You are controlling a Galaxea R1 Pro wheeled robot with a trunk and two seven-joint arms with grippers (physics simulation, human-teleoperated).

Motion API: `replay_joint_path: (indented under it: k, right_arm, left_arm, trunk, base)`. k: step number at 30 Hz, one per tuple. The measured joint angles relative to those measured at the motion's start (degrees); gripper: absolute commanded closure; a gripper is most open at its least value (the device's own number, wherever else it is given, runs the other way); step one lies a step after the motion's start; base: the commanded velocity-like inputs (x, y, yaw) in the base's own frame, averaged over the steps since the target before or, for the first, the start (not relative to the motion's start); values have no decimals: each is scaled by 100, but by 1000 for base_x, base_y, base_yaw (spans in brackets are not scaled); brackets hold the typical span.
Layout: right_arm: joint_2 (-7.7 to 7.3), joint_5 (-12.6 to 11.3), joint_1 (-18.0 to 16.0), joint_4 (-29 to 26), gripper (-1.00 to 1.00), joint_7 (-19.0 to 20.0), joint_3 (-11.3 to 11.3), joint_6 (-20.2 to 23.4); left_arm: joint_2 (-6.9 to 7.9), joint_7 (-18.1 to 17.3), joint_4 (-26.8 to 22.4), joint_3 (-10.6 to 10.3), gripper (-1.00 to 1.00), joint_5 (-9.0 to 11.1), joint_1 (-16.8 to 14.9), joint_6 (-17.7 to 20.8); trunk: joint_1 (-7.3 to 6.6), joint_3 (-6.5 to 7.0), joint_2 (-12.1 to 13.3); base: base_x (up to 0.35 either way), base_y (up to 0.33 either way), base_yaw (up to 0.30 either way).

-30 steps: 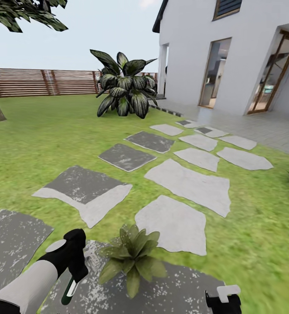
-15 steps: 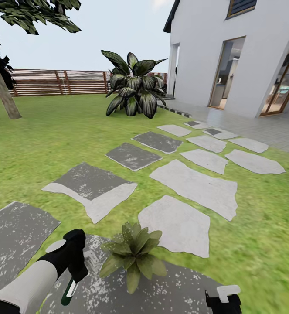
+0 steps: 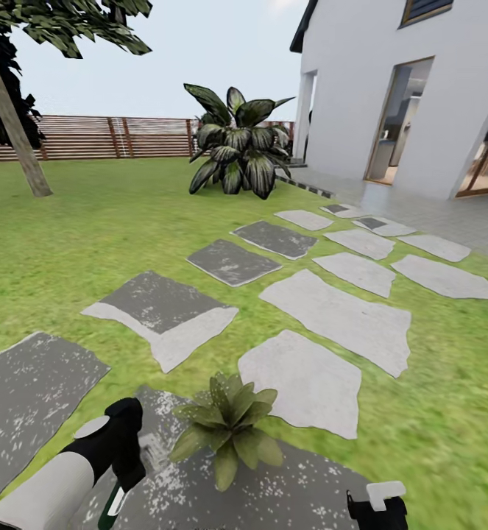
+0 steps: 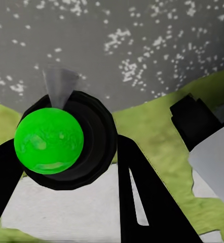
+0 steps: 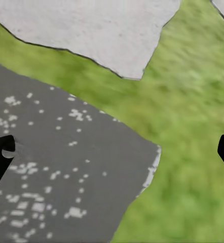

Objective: Pick up the pesticide atomizer in the garden and spray insectifuge to fully cover both potted plants in the garden.

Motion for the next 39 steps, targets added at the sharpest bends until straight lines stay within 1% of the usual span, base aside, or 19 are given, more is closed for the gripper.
replay_joint_path:
  k: [2,4,6,8,10,13,14,16,18,20,26,29,35,39]
  right_arm:
    - [-1,0,0,0,-100,0,0,0]
    - [0,0,0,0,-100,0,1,0]
    - [-1,0,0,0,-100,0,1,0]
    - [-1,0,0,0,-100,0,1,1]
    - [-2,0,0,0,-100,0,1,0]
    - [-2,0,0,0,-100,0,1,0]
    - [-2,0,0,0,-100,0,1,0]
    - [0,0,0,0,-100,0,1,0]
    - [-1,0,0,0,-100,0,1,0]
    - [-1,0,0,0,-100,0,1,0]
    - [-1,0,0,0,-100,0,0,1]
    - [-3,-6,0,0,-100,-4,1,1]
    - [-53,-3,0,-1,-100,-10,1,3]
    - [-45,-8,0,-1,-100,-10,0,2]
  left_arm:
    - [21,48,1,24,100,3,17,-1]
    - [48,68,2,107,100,5,28,-3]
    - [50,77,-5,146,100,12,47,-5]
    - [12,189,-41,169,100,46,64,-4]
    - [-9,425,-71,187,100,58,68,3]
    - [-66,578,-89,206,100,78,69,19]
    - [-69,588,-87,242,100,72,69,15]
    - [-65,599,-85,445,100,76,69,-3]
    - [-61,611,-46,802,100,69,75,-41]
    - [-61,613,-25,873,100,70,77,-52]
    - [-77,614,-17,872,100,38,78,-56]
    - [-74,616,-16,870,100,18,78,-57]
    - [-79,625,-15,869,100,-2,78,-59]
    - [-79,623,-11,866,100,-4,78,-59]
  trunk:
    - [0,-6,0]
    - [0,-7,0]
    - [0,-7,0]
    - [0,-8,0]
    - [0,-7,0]
    - [0,-8,0]
    - [0,-8,0]
    - [0,-8,0]
    - [0,-8,0]
    - [0,-8,0]
    - [-1,-8,0]
    - [-2,-7,0]
    - [-1,-7,0]
    - [2,-8,0]
  base:
    - [0,0,75]
    - [0,0,17]
    - [0,0,6]
    - [0,0,1]
    - [0,0,0]
    - [0,0,0]
    - [0,0,0]
    - [0,0,0]
    - [0,0,0]
    - [0,0,26]
    - [24,-3,202]
    - [176,-107,46]
    - [160,-194,4]
    - [-177,-206,0]
